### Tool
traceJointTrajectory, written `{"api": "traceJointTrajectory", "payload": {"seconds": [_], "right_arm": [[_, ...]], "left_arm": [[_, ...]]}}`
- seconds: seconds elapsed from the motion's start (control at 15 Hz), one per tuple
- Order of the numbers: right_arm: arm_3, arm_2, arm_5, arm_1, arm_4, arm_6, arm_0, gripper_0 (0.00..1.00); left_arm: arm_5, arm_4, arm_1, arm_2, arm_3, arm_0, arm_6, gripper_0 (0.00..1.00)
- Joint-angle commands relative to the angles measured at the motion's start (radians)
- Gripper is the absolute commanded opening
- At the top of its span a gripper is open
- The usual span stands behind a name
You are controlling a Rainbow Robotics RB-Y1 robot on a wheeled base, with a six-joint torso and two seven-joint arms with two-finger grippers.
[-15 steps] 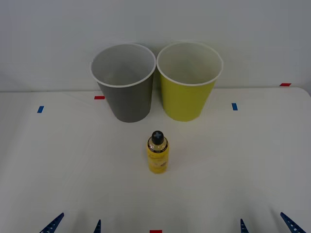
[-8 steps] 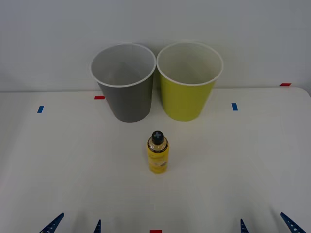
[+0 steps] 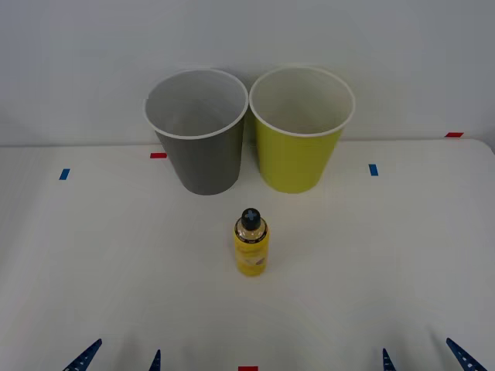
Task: Put cans in the gray bin and PET bottles in the light green bin.
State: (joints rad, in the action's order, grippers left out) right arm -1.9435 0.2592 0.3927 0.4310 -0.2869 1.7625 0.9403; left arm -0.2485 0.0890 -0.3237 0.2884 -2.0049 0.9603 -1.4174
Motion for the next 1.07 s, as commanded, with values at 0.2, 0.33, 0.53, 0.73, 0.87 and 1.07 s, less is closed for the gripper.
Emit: {"api": "traceJointTrajectory", "payload": {"seconds": [0.2,0.33,0.53,0.73,0.87,1.07], "right_arm": [[0.0,0.0,0.0,0.0,0.0,0.0,0.0,1.0],[0.0,0.0,0.0,0.0,0.0,0.0,0.0,1.0],[0.0,0.0,0.0,0.0,0.0,0.0,0.0,1.0],[0.0,0.0,0.0,0.0,0.0,0.0,0.0,1.0],[0.0,0.0,0.0,0.0,0.0,0.0,0.0,1.0],[0.0,0.0,0.0,0.0,0.0,0.0,0.0,1.0]], "left_arm": [[0.0,0.0,0.0,0.0,0.0,0.0,0.0,1.0],[0.0,0.0,0.0,0.0,0.0,0.0,0.0,1.0],[0.0,0.0,0.0,0.0,0.0,0.0,0.0,1.0],[0.0,0.0,0.0,0.0,0.0,0.0,0.0,1.0],[0.0,0.0,0.0,0.0,0.0,0.0,0.0,1.0],[0.0,0.0,0.0,0.0,0.0,0.0,0.0,1.0]]}}
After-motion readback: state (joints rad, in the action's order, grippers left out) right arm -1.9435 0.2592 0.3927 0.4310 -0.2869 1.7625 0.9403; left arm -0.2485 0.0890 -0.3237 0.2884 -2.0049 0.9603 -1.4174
